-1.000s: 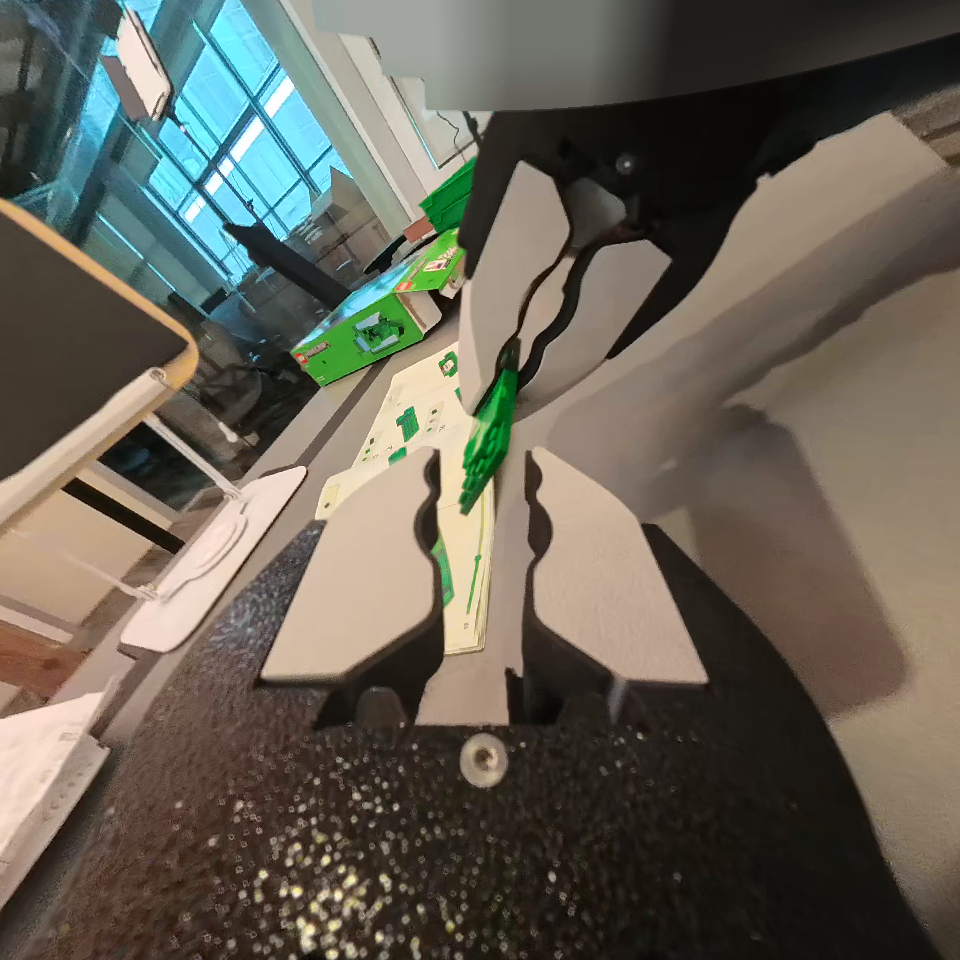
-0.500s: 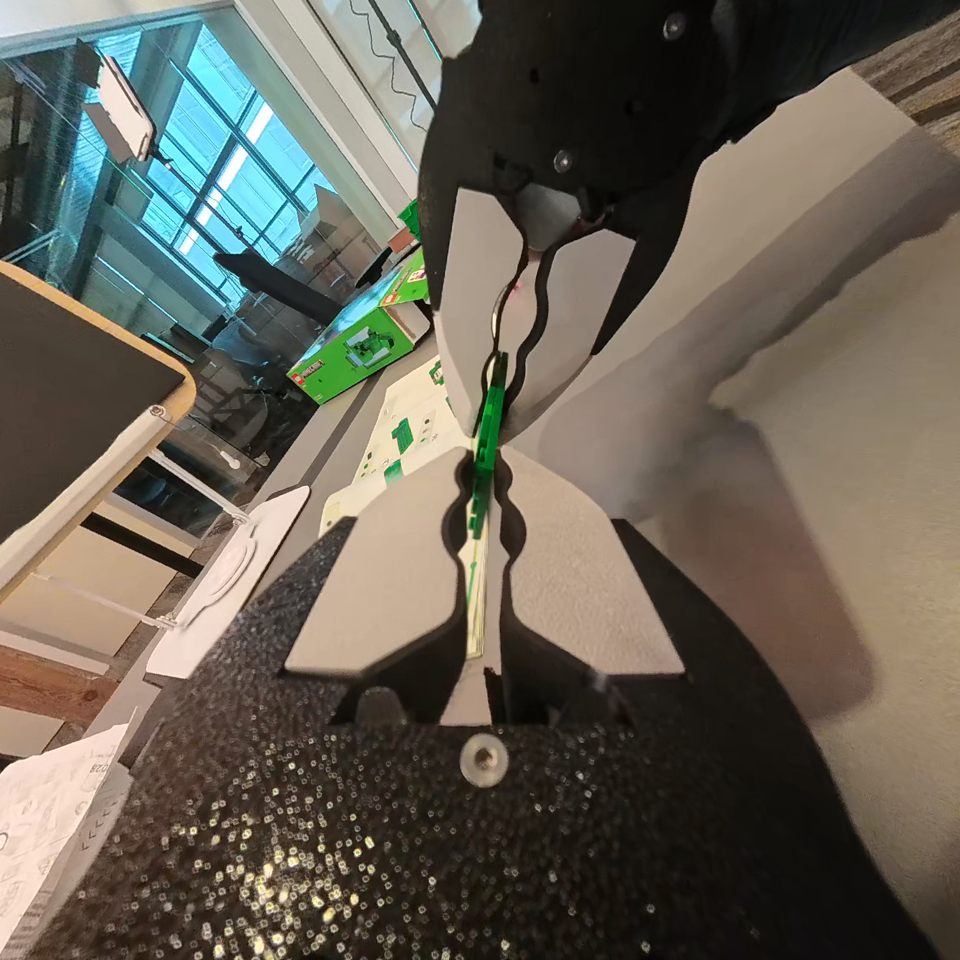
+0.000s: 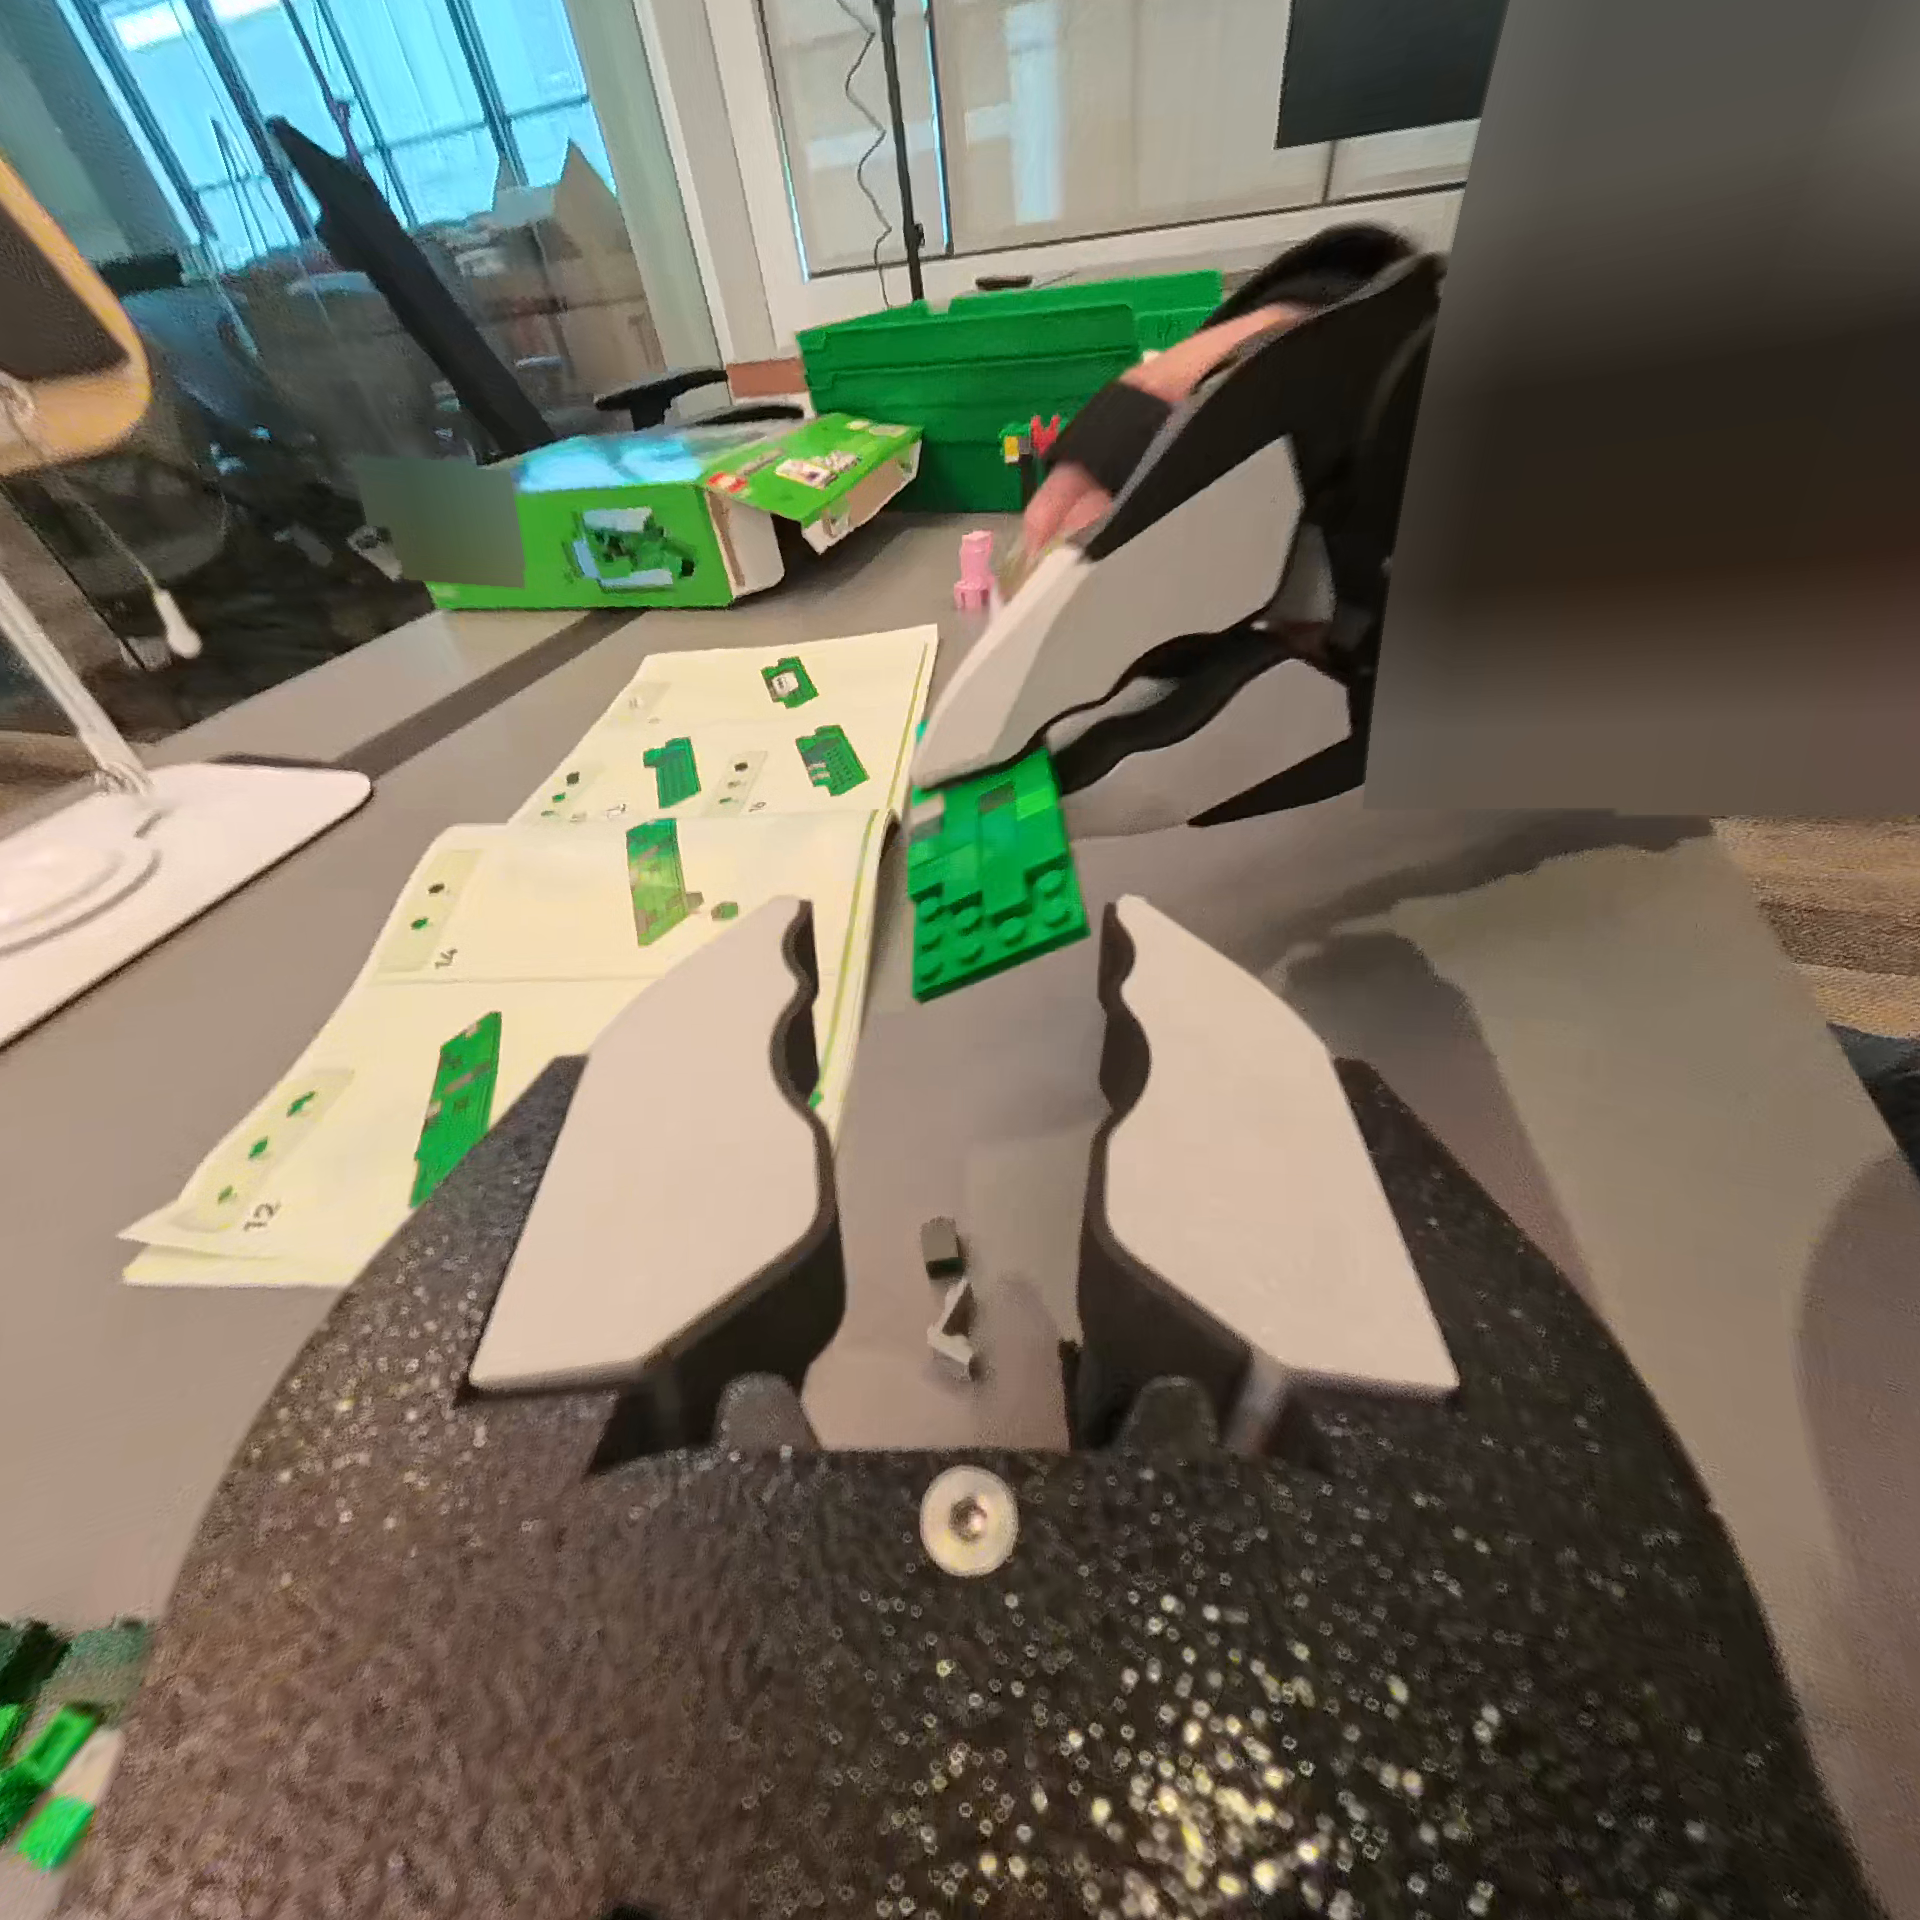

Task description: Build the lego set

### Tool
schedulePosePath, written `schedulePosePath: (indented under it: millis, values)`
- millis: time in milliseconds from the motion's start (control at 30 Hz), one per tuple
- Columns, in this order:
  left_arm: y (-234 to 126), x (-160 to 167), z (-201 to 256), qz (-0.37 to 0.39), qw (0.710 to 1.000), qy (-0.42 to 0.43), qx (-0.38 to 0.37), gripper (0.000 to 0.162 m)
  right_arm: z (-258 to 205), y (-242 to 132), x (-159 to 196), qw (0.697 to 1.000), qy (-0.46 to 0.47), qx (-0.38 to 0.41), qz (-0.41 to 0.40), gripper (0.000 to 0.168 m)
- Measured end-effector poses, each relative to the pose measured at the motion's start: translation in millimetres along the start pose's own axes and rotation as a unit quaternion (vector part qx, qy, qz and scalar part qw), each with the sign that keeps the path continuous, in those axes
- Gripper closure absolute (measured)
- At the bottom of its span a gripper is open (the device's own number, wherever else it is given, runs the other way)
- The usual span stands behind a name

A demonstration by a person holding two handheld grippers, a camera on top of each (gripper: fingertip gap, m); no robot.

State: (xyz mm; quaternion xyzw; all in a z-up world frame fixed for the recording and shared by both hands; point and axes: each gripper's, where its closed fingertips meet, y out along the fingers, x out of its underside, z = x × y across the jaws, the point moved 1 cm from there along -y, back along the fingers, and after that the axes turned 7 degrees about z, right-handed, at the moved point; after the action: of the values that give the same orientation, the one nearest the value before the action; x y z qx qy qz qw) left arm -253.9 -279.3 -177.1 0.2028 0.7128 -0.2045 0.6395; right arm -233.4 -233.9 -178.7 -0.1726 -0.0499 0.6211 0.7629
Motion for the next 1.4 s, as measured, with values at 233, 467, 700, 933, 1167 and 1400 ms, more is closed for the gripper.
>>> schedulePosePath:
  millis: [233,467,700,933,1167,1400]
  values:
    - [1.8,4.3,2.7,-0.004,1.0,0.003,0.007,0.128,9.7,-2.3,0.7,0.994,-0.097,0.054,-0.005,0.162]
    - [1.9,-2.1,6.2,0.027,0.998,-0.043,0.032,0.127,11.2,-4.1,-2.3,0.987,-0.138,0.079,0.004,0.162]
    - [-4.6,-7.5,-5.6,0.031,0.999,0.003,-0.021,0.128,23.3,-11.0,-2.8,0.989,-0.059,0.136,0.022,0.118]
    - [-0.9,6.1,-3.8,-0.017,1.0,-0.02,-0.01,0.129,20.4,-34.6,68.8,0.954,0.237,0.177,0.04,0.13]
    - [10.6,24.2,10.9,-0.088,0.995,-0.034,0.029,0.129,17.3,-46.4,127.0,0.83,0.51,0.191,0.116,0.133]
    - [35.3,42.6,29.4,-0.16,0.986,-0.005,0.043,0.129,19.8,-25.4,125.1,0.855,0.47,0.178,0.129,0.142]
